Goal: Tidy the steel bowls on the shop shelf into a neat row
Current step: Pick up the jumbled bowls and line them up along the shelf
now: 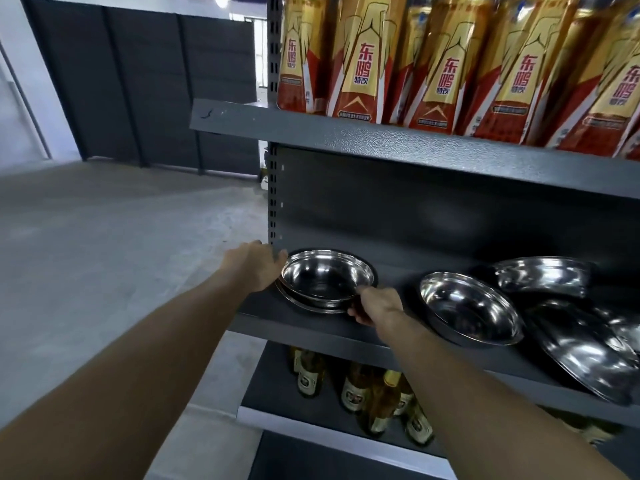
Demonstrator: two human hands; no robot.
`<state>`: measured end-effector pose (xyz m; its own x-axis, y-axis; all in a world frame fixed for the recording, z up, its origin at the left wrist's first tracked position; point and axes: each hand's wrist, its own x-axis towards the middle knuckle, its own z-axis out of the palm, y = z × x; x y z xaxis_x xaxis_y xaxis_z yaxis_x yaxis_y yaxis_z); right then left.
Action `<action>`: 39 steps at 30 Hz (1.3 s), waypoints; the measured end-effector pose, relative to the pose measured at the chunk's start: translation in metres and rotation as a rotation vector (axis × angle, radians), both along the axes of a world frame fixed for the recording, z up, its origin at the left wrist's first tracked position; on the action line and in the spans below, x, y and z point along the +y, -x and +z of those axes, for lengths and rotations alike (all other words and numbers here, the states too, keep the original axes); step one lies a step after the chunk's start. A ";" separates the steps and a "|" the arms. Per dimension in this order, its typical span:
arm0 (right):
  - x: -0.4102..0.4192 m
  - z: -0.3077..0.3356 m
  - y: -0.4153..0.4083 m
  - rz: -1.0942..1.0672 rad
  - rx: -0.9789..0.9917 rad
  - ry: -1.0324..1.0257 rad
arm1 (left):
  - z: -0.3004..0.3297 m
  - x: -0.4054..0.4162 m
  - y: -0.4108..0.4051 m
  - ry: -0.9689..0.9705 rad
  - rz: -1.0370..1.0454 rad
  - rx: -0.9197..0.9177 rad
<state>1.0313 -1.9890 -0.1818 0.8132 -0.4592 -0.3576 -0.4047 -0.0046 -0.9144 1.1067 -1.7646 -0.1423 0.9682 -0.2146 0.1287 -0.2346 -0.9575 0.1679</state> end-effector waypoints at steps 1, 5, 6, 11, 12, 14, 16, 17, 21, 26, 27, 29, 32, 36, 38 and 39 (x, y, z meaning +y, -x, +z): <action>-0.001 -0.001 -0.001 0.005 -0.001 0.022 | 0.001 -0.002 -0.001 0.007 -0.009 -0.007; -0.002 -0.002 -0.003 0.034 0.022 0.109 | 0.006 -0.015 -0.003 -0.004 -0.060 -0.036; -0.002 -0.003 -0.004 0.040 0.031 0.128 | 0.007 -0.019 -0.004 -0.013 -0.076 -0.042; -0.008 -0.003 -0.002 0.066 0.046 0.228 | 0.009 -0.045 -0.010 -0.045 -0.160 -0.037; -0.011 -0.002 -0.002 0.068 0.040 0.234 | 0.009 -0.051 -0.011 -0.048 -0.171 -0.039; -0.018 0.001 0.001 0.048 0.021 0.225 | 0.010 -0.063 -0.013 -0.060 -0.203 -0.043; -0.026 0.003 0.004 0.011 0.004 0.218 | 0.010 -0.076 -0.014 -0.064 -0.247 -0.041; -0.031 0.005 0.006 -0.015 -0.003 0.222 | 0.010 -0.083 -0.015 -0.058 -0.271 -0.035; -0.055 0.008 0.019 -0.141 -0.020 0.217 | 0.009 -0.115 -0.012 -0.043 -0.349 -0.010; -0.085 0.012 0.043 -0.273 -0.002 0.161 | 0.007 -0.157 -0.003 -0.086 -0.473 -0.027; -0.091 0.014 0.050 -0.296 0.001 0.161 | 0.006 -0.165 0.000 -0.085 -0.495 -0.030; -0.102 0.016 0.063 -0.353 0.005 0.169 | 0.004 -0.181 0.007 -0.080 -0.539 -0.029; -0.119 0.019 0.084 -0.456 0.023 0.186 | 0.004 -0.203 0.018 -0.082 -0.603 -0.022; -0.141 0.019 0.105 -0.519 0.094 0.256 | 0.003 -0.227 0.033 -0.071 -0.660 -0.019; -0.149 0.018 0.113 -0.541 0.105 0.251 | 0.002 -0.236 0.040 -0.072 -0.665 -0.018; -0.154 0.017 0.117 -0.549 0.106 0.246 | 0.001 -0.240 0.044 -0.077 -0.665 -0.015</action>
